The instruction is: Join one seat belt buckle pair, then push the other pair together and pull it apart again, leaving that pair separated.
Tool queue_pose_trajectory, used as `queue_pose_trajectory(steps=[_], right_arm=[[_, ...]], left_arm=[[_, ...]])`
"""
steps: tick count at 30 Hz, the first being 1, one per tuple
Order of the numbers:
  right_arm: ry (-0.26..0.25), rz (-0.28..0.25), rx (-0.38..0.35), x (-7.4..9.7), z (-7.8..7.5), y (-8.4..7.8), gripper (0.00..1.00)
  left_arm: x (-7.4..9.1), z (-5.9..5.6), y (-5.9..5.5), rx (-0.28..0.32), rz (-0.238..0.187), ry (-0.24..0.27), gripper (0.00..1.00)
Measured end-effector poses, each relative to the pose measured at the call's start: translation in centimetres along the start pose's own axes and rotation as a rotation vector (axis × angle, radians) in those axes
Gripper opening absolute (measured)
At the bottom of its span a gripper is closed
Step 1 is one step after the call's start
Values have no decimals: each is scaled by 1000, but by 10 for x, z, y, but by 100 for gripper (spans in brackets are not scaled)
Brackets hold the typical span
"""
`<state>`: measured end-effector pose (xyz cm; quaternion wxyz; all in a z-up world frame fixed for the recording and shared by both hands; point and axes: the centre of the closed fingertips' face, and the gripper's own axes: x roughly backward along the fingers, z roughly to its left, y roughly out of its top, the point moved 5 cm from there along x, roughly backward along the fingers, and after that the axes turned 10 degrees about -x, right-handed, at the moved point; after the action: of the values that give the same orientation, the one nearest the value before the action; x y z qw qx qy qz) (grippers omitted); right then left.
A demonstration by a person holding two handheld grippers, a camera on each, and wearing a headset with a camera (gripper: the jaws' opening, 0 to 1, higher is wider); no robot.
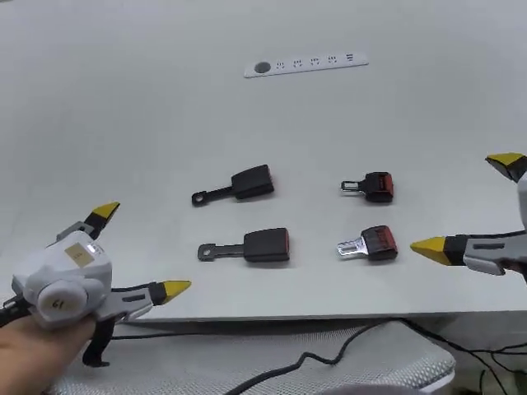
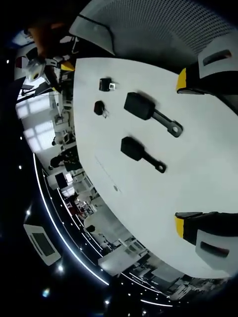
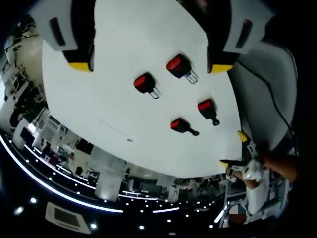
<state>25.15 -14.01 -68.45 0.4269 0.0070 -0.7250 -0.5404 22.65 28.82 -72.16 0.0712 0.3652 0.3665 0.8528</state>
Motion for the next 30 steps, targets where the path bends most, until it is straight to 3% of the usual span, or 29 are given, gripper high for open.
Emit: queue_pose_trajectory(steps=[3,7,13,20,24,30], right_arm=[[17,-26,-12,-5,-1,4,95],[28,-11,-13,-13,3,3,96],[23,20,44,-14,1,-1,93],[24,38,41,-11,-4,-6,88],[57,53,43,-11,-1,-9,87],[104,81,95,-16,7,-10,81]], left_arm=[[-2,-3,-2,-11,14,-22,100],[-4,-5,-6,-37,44,-47,100],[-3,-16,0,-36,45,-124,100],[-5,-17,7,-51,42,-161,100],[-9,-14,10,-40,41,-179,100],[-16,-18,22,-34,32,-244,97]])
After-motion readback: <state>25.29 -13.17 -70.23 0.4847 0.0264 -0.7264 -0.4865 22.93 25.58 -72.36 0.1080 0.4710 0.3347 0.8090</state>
